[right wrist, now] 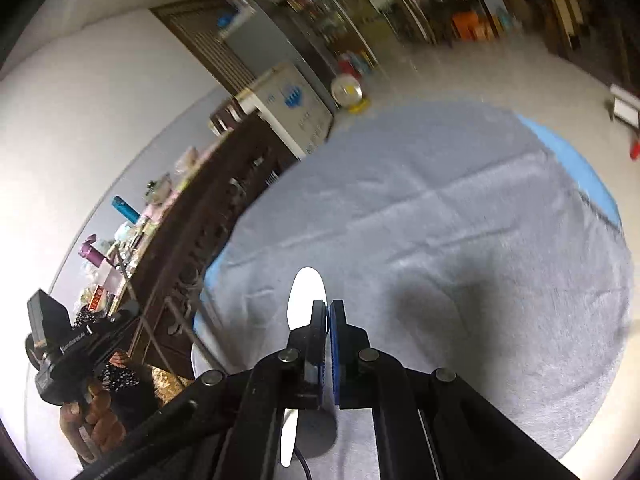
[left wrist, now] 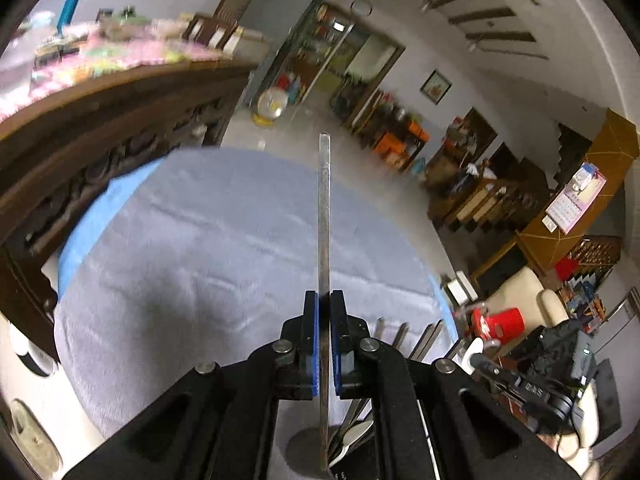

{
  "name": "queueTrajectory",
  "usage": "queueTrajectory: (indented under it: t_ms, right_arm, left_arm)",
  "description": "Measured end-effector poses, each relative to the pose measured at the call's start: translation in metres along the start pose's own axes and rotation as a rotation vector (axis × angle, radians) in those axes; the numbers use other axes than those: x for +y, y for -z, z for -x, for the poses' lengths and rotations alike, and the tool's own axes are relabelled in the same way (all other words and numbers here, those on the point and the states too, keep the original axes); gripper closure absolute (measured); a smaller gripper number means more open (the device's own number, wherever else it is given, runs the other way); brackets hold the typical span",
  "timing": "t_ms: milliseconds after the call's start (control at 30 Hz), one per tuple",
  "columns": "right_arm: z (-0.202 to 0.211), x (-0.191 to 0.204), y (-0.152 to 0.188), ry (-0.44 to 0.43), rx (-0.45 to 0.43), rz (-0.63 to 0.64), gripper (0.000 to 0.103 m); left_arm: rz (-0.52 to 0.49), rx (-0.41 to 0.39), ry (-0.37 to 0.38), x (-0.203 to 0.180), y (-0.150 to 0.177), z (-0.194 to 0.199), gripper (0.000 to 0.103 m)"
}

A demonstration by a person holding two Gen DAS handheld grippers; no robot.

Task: Organize utensils
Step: 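Lower the spoon and chopstick into the mesh cup and open both grippers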

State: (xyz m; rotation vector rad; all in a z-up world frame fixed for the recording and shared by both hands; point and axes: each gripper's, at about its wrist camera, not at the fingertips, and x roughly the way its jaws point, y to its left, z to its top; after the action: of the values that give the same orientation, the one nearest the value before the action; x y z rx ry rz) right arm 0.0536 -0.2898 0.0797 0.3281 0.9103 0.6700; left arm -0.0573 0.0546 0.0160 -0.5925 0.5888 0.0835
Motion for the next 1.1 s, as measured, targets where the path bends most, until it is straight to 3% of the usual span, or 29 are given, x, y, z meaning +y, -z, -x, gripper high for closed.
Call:
queueTrajectory:
  t_ms: [267, 467, 600, 667, 767, 867, 933, 1067, 1100]
  right_arm:
    - [0.005, 0.047, 0.025, 0.036, -0.137, 0.114, 0.1]
    - [0.001, 0.07, 0.045, 0.121, -0.229, 0.22, 0.1]
    - [-0.002, 0.079, 0.046, 0.111, -0.199, 0.29, 0.1]
    - [-0.003, 0.093, 0.039, 0.113, -0.144, 0.41, 0.1]
    - [0.004, 0.113, 0.038, 0.179, -0.141, 0.599, 0.1]
    - [0.013, 0.124, 0.04, 0.291, -0.23, 0.722, 0.1]
    - [0.022, 0.12, 0.04, 0.252, -0.275, 0.67, 0.1]
    - [0.047, 0.113, 0.06, 0.279, -0.53, 0.563, 0.1]
    - [0.049, 0.111, 0.063, 0.268, -0.549, 0.533, 0.1]
  left_arm:
    - [-0.04, -0.137, -0.026, -0.016, 0.014, 0.004, 0.098]
    - [-0.09, -0.131, -0.05, -0.023, 0.028, -0.008, 0.098]
    - [-0.098, -0.11, -0.044, -0.027, 0.032, -0.01, 0.098]
    - [-0.103, -0.108, -0.041, -0.027, 0.031, -0.011, 0.098]
    - [-0.11, -0.115, -0.039, -0.028, 0.031, -0.009, 0.098]
    - [-0.109, -0.123, -0.042, -0.027, 0.033, -0.008, 0.098]
    - [-0.111, -0.132, -0.048, -0.027, 0.035, -0.006, 0.098]
    - [-0.111, -0.145, -0.057, -0.029, 0.039, -0.002, 0.098]
    - [-0.113, -0.146, -0.059, -0.03, 0.04, -0.001, 0.098]
